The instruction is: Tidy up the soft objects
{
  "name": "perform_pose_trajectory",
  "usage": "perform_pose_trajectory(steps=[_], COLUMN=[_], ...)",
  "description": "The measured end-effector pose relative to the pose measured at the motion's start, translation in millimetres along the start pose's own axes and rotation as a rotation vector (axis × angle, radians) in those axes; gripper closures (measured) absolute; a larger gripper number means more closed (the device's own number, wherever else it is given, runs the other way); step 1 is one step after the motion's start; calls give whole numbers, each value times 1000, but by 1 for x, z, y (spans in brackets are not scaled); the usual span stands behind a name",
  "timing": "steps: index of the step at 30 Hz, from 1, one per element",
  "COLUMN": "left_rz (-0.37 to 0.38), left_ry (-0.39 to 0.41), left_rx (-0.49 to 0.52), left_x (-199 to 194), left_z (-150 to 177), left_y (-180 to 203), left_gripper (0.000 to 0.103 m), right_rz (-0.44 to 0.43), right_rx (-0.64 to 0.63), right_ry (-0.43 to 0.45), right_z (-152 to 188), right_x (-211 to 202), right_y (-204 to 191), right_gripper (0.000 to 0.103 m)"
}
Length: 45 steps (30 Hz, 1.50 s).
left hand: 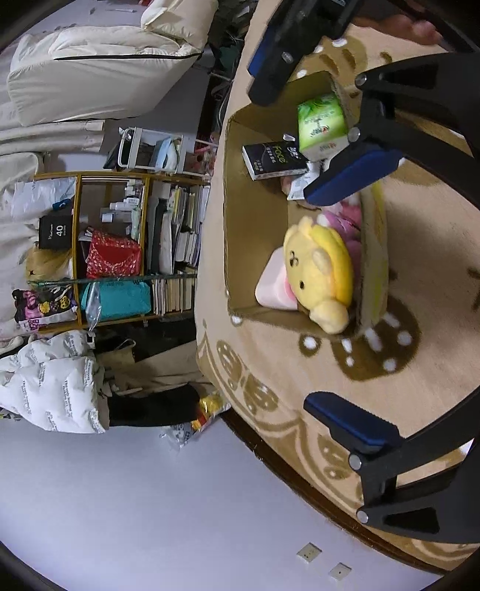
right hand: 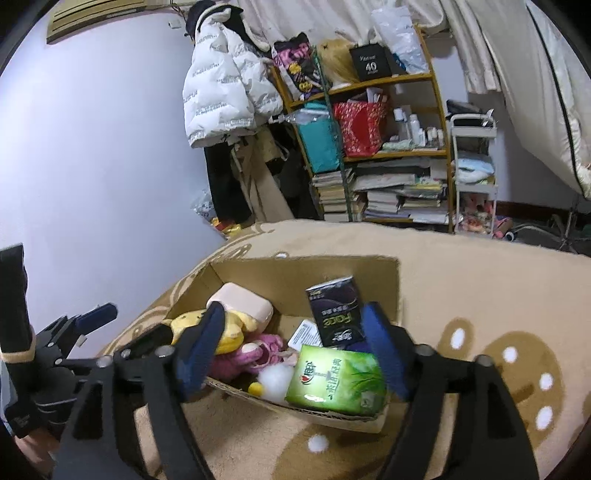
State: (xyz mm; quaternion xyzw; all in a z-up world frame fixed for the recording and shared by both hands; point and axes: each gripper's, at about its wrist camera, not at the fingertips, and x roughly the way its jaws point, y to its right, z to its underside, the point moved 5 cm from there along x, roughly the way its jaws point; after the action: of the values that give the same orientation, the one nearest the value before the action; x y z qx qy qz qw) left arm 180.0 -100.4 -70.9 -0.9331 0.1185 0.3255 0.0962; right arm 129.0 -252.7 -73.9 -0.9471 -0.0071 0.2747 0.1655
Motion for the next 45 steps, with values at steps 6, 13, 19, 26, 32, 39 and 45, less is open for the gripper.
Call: perform_pose_trajectory(steps=[6,13,19,26,32,39,45], left_rz=[-13,-26,-54,-63,-86,-101,-118], left_ry=[27,71,80,120,166,206,250], left_rx=[-8,-7,-21,-33,-34,-44,-42], left_x=[-28,-72,-105,-143,-174,-198,-207], left_z=[0,1,8,12,17,24,25], left_y=[-7,-13,-21,-31,-38,-43,-45], left_gripper=[2,1,1,1,1,1,1], right_rz=[32,64,110,149,170,177,196], right_rx=[-13,-43,-84,-125,-132,-142,-140], right_ry=[36,76,113,152,181,200,213], right_z=[-5,-11,-10,0,10,15,21], right_x=[-31,-69,-107,-150,-177,-193,-198], right_y=[-5,-15,-23,-30,-34,-40,-38], right_gripper=[0,0,0,0,0,0,0])
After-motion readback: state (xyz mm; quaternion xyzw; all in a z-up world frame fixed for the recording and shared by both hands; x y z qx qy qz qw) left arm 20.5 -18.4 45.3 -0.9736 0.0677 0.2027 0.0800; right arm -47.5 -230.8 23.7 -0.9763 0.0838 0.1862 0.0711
